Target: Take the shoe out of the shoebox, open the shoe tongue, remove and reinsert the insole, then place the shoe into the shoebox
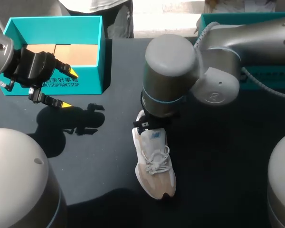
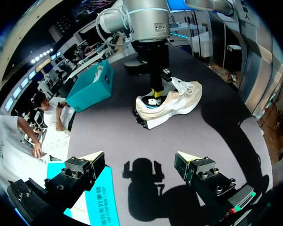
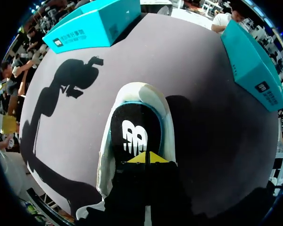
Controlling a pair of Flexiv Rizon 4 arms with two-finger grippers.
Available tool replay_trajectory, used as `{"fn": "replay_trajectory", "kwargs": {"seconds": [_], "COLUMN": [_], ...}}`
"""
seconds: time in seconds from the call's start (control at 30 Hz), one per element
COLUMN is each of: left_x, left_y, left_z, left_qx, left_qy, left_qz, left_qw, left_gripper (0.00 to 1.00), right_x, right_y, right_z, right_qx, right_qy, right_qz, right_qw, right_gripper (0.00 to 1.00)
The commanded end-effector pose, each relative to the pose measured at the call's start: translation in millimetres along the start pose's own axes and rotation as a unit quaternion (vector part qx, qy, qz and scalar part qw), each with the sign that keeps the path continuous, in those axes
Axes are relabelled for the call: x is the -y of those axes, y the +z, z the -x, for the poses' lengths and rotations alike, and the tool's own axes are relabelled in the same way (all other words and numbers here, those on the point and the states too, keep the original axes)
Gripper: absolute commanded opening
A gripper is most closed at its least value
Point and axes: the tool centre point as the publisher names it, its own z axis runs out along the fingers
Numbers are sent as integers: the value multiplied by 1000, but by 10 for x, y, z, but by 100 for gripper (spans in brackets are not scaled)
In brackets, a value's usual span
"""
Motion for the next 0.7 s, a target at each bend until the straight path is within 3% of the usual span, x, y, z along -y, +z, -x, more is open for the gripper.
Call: {"fn": "replay_trajectory", "kwargs": {"seconds": [0.03, 0.3, 0.4, 0.6, 0.7], "left_x": [0, 0, 0, 0, 0], "left_y": [-6, -6, -6, -6, -6], "left_z": [-10, -10, -10, -10, -10], "left_qx": [0, 0, 0, 0, 0], "left_qy": [0, 0, 0, 0, 0], "left_qz": [2, 2, 2, 2, 2], "left_qw": [1000, 1000, 1000, 1000, 1000], "left_gripper": [100, 100, 100, 100, 100], "right_x": [-24, -47, -34, -170, -277], "right_y": [118, 413, 406, 122, 217], "right_z": [11, -26, -37, -72, -123], "right_qx": [1, -9, -1, 20, 20], "right_qy": [-4, -18, -22, -22, -35], "right_qz": [-15, -47, -50, -2, 10], "right_qw": [1000, 999, 999, 1000, 999], "right_gripper": [0, 0, 0, 0, 0]}}
